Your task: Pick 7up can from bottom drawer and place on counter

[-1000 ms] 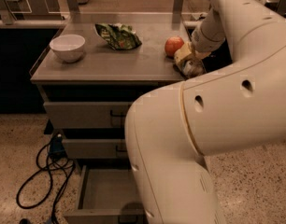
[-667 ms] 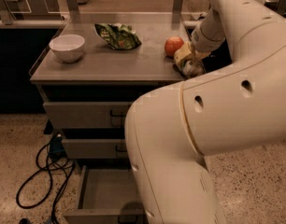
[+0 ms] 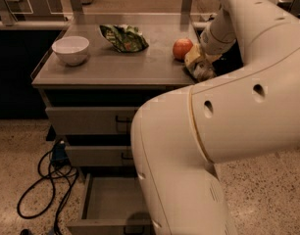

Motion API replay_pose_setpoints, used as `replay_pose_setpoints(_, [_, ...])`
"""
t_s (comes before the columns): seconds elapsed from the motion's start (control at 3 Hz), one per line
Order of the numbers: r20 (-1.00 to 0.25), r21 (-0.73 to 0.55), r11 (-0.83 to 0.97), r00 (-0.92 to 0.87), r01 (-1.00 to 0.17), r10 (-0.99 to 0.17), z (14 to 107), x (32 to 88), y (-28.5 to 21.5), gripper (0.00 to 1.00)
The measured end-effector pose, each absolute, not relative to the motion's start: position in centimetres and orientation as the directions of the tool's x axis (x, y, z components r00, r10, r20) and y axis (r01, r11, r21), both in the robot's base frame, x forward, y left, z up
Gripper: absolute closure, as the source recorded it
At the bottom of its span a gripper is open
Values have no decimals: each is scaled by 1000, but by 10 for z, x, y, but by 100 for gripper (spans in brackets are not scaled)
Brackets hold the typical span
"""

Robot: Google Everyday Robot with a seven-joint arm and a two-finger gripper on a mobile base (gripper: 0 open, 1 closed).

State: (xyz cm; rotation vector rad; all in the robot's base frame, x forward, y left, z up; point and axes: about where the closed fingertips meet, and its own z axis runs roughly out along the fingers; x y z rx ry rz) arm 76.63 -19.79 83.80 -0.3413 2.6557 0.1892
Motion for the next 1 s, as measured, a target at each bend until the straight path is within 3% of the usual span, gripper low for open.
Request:
replay_pose_setpoints(0.33, [-454, 76, 960, -867, -270, -208, 838, 766, -198, 11])
replay_pose_setpoints(0.67, [-453, 76, 960, -867, -270, -208, 838, 766, -198, 0])
replay_pose_setpoints(1.0, [-453, 76, 960, -867, -270, -208, 838, 766, -198, 0])
